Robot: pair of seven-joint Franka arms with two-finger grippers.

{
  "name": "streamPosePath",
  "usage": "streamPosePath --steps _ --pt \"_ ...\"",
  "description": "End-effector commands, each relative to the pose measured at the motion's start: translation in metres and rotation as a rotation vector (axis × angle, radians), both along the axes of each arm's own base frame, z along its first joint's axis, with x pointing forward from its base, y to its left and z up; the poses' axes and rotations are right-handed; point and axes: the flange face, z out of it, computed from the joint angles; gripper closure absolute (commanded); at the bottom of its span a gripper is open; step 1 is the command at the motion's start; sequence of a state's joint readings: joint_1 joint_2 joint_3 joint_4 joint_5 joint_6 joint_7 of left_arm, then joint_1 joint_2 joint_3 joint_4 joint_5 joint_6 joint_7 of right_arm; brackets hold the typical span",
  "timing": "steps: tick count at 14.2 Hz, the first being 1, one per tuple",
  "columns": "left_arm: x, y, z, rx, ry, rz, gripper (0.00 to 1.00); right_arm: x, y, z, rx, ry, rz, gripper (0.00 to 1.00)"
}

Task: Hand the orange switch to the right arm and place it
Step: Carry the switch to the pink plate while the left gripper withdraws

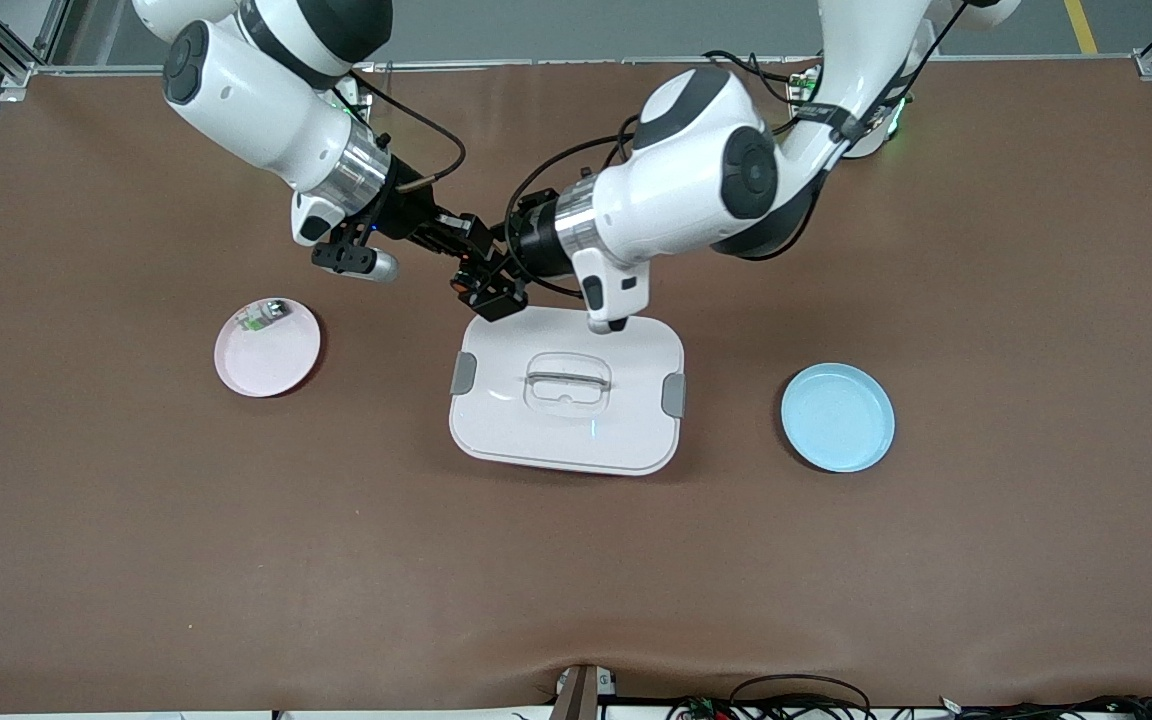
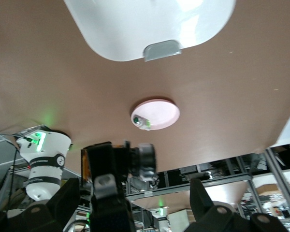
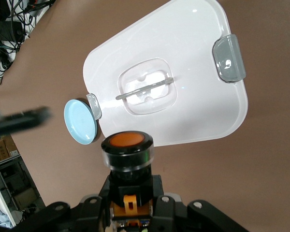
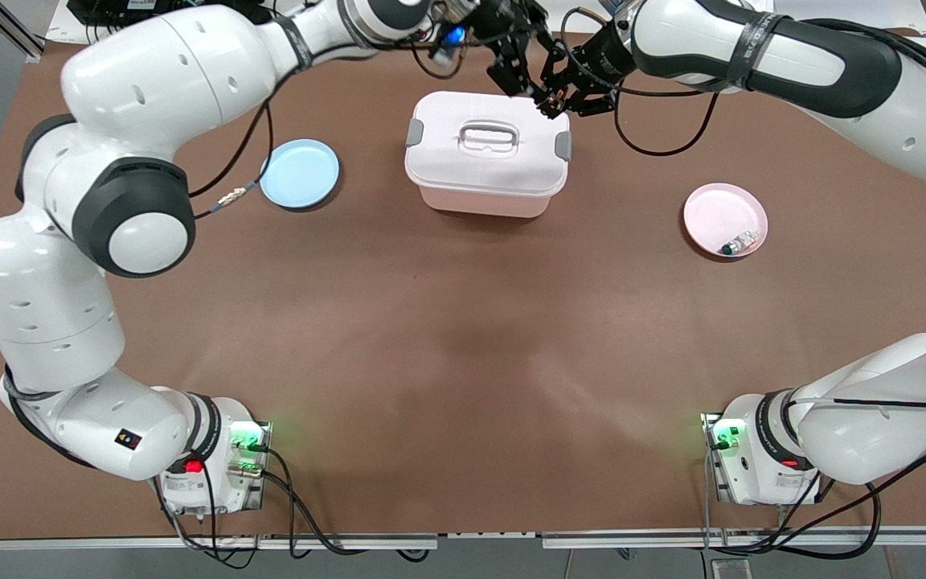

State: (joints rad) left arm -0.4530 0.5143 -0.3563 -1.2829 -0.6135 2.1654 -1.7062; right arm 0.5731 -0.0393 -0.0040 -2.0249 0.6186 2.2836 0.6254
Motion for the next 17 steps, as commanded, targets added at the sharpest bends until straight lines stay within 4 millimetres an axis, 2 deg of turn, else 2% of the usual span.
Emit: streamPosePath --steps 1,3,4,5,7,8,10,14,16,17 --pt "0.021 0.044 0.031 0.041 -0.104 0.03 0.0 0.009 -0.017 0.018 -0.03 -0.02 0.133 1.0" --pt "0.031 0.066 0.046 0.132 -0.223 0.031 0.0 0.018 -0.045 0.028 -0.086 -0.04 0.28 1.0" --pt "0.042 0.081 0.047 0.179 -0.263 0.042 0.0 0.022 -0.06 0.031 -0.139 -0.066 0.361 1.0" --pt "0.053 0.099 0.044 0.23 -0.298 0.044 0.0 0.025 -0.076 0.033 -0.209 -0.092 0.466 1.0" --pt "0.064 0.127 0.032 0.359 -0.354 -0.068 0.0 0.028 -0.107 0.03 -0.324 -0.111 0.617 1.0" --pt "0.069 0.142 0.026 0.433 -0.38 -0.142 0.0 0.03 -0.126 0.026 -0.366 -0.106 0.704 1.0" --pt "0.074 0.174 0.028 0.565 -0.441 -0.26 0.0 0.035 -0.159 0.017 -0.442 -0.134 0.908 1.0" --pt "0.084 0.241 0.024 0.732 -0.458 -0.549 0.0 0.044 -0.207 -0.006 -0.536 -0.163 1.156 1.0" --pt "0.086 0.273 0.037 0.801 -0.492 -0.676 0.0 0.047 -0.234 -0.029 -0.544 -0.212 1.251 1.0" --pt "0.087 0.293 0.046 0.808 -0.501 -0.724 0.0 0.05 -0.254 -0.043 -0.542 -0.256 1.305 1.0"
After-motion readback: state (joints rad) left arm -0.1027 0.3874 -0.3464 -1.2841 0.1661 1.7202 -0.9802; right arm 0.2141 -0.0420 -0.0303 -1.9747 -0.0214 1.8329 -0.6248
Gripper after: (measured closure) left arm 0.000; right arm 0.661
